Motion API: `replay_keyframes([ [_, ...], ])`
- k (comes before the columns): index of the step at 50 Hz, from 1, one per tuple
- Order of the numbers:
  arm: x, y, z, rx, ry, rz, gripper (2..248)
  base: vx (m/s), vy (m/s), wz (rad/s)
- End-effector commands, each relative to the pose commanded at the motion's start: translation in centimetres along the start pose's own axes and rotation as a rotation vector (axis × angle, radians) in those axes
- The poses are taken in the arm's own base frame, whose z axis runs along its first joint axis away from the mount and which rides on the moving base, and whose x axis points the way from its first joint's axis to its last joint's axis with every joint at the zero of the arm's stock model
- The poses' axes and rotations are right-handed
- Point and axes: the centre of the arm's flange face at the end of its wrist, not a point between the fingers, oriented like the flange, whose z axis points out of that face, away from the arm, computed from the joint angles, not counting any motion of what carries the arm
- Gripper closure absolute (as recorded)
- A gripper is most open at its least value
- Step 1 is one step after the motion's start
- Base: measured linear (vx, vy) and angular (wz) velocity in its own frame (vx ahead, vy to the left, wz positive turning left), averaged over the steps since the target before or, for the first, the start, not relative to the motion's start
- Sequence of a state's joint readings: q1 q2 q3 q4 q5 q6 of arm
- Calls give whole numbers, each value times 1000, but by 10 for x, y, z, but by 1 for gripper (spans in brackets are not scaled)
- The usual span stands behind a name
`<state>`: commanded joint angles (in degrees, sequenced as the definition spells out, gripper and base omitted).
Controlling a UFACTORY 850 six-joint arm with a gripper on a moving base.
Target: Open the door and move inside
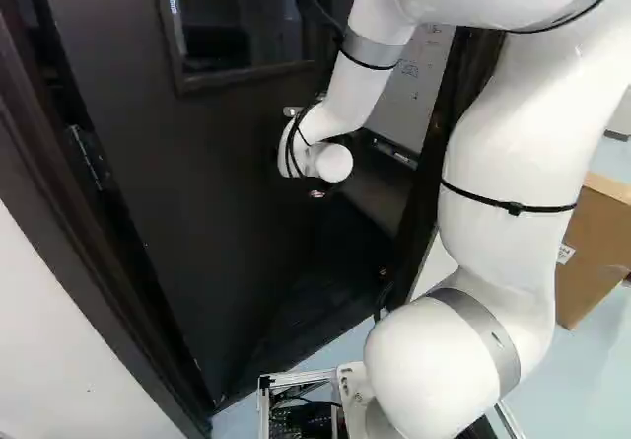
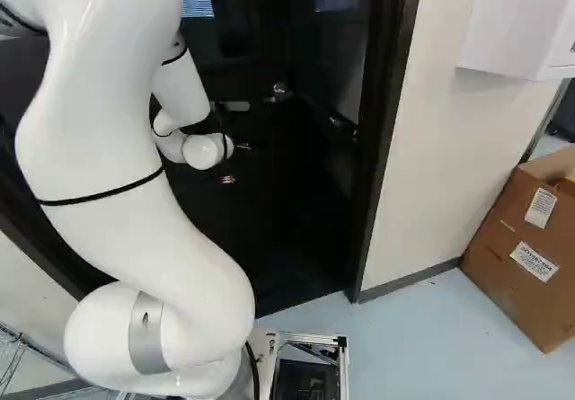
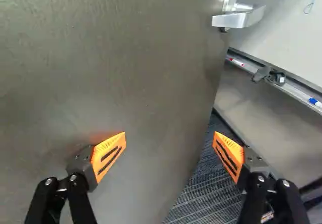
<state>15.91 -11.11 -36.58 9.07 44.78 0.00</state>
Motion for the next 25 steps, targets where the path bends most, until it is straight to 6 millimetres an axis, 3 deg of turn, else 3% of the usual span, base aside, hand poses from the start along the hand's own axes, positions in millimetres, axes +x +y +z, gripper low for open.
replay_keyframes([
  [25, 5, -41, 27, 108, 8, -68, 3, 0, 0, 0],
])
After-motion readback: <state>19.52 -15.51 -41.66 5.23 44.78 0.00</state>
